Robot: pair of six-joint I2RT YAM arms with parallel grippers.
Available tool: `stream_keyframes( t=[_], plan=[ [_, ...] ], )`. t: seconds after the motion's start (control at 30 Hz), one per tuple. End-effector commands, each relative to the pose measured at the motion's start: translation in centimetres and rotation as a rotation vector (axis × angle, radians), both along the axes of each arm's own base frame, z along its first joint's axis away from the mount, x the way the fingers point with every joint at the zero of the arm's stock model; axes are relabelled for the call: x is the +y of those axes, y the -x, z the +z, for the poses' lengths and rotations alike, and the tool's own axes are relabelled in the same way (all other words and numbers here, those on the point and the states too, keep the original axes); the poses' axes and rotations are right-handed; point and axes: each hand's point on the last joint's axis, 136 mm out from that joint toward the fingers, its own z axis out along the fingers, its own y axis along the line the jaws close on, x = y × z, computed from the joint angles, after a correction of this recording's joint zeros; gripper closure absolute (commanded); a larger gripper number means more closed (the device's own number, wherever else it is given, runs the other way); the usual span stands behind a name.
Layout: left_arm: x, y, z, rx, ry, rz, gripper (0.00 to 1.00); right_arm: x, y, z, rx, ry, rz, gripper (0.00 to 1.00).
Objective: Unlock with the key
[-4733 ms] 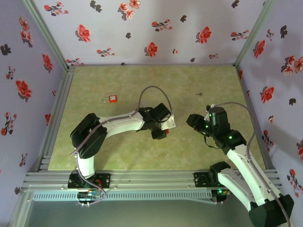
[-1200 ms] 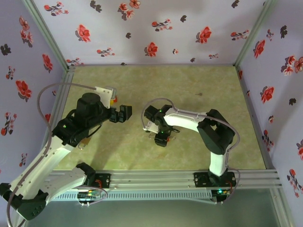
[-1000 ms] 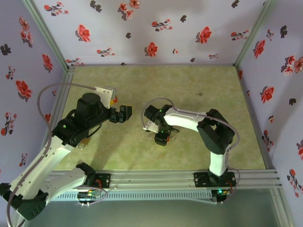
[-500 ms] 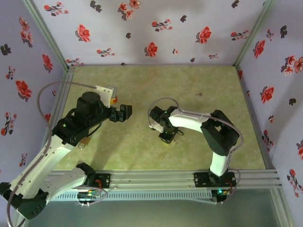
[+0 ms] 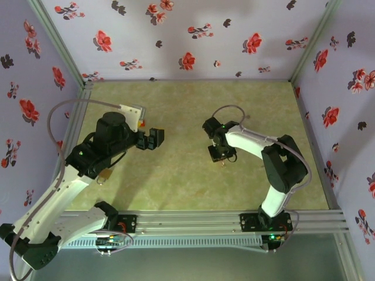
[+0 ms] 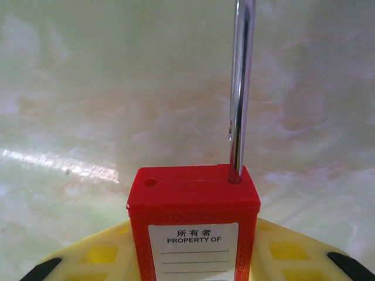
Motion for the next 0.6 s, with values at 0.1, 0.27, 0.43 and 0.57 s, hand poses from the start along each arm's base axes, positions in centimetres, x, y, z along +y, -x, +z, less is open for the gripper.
stream_keyframes(
  t=[0.1, 0.27, 0.43, 0.57],
  plan=[
    [0.5, -0.2, 1.5, -0.044, -0.005, 0.007, 0.0, 0.2, -0.9, -0.7, 0.012, -0.004, -0.137, 0.78],
    [0.6, 0.0, 1.4, -0.042, -0.009, 0.008, 0.0, 0.1, -0.7, -1.5, 0.041, -0.005, -0.169, 0.74],
    [0.7, 0.1, 1.4, -0.038, -0.013, 0.007, 0.0, 0.2, -0.4, -1.9, 0.059, -0.005, -0.188, 0.66],
    [0.7, 0.1, 1.5, -0.039, -0.01, 0.008, 0.0, 0.2, -0.3, -1.7, 0.067, -0.007, -0.204, 0.52]
  ],
)
